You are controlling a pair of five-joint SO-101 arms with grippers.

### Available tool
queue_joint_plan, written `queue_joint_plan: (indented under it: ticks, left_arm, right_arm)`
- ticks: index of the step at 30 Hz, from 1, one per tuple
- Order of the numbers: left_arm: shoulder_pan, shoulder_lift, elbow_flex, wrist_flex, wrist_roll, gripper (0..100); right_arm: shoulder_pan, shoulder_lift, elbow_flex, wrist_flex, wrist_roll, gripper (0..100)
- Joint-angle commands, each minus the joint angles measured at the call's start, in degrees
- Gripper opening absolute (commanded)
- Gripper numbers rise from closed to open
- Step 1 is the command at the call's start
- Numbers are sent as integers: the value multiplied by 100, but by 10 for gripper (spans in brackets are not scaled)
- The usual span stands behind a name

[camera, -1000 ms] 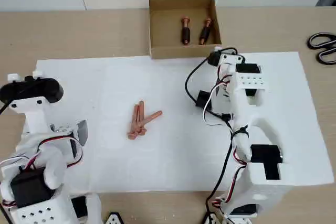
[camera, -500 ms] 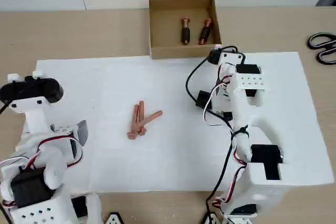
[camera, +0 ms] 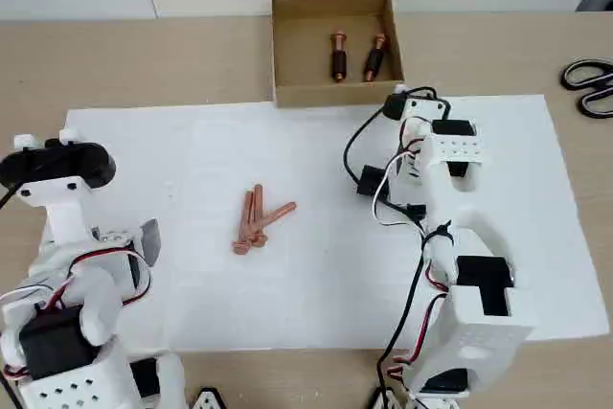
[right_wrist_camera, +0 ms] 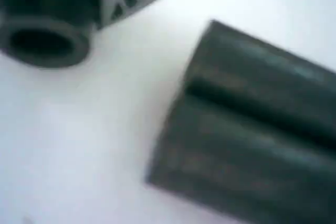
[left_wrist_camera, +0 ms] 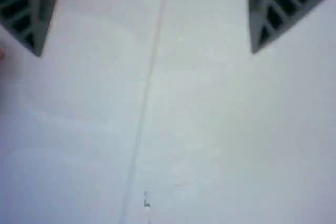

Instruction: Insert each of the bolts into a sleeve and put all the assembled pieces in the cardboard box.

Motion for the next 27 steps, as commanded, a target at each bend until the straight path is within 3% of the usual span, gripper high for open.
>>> queue_joint_plan:
  ticks: [1,9,17,27]
  left_arm:
    - [26,-53,-277,26,26,243]
    - [18,316,-347,18,18,245]
    - [158,2910,-2255,246,-158,244]
    - [2585,5697,-3327,492,-1934,243]
  right_arm:
    - [-40,22,-35,-75,35,6]
    - [-75,-1473,-826,945,70,4]
    - [-31,-2492,-826,1420,668,4]
    - [-31,-2255,-818,1622,756,4]
